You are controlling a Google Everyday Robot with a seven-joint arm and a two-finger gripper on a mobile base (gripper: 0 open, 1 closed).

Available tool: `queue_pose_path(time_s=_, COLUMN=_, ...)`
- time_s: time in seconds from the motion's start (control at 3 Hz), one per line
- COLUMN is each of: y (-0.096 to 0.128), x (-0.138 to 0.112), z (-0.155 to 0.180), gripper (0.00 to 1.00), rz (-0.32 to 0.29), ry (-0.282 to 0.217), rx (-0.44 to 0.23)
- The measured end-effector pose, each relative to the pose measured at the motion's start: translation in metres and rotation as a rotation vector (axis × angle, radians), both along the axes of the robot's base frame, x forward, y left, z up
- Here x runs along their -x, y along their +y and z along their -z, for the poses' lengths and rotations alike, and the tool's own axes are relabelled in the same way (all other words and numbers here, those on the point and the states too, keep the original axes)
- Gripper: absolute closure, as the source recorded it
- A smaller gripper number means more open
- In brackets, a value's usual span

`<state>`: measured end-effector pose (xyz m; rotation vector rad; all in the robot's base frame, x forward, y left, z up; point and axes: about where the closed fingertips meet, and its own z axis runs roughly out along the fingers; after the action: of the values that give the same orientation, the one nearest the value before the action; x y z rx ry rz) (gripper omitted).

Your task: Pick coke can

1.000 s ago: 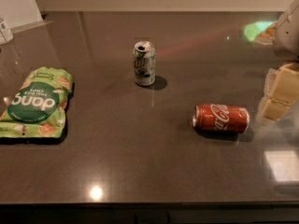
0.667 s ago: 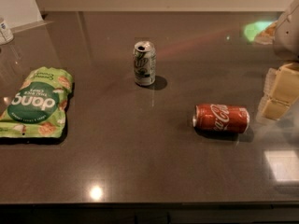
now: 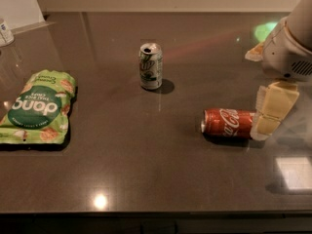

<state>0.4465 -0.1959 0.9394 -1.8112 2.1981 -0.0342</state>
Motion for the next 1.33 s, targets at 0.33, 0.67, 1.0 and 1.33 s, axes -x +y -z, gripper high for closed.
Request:
queue_pose_path(time_s=0.33, y=0.015, x=-0.001, z=0.019, gripper=0.0, rz=-0.026, ry=0.029, rx=0.003)
queue_pose_path(time_s=0.67, y=0.028, x=-0.002, z=0.039, gripper=0.0, rz=-0.04, ry=0.057, rx=0.01)
queue_pose_path(time_s=1.0, y=0.034, x=-0.002, z=0.057, gripper=0.0, rz=-0.039, ry=0.076, rx=0.033)
queue_pose_path(time_s=1.33, y=0.036, x=-0.002, z=0.073, gripper=0.0, rz=-0.035, ry=0.098, rx=0.057)
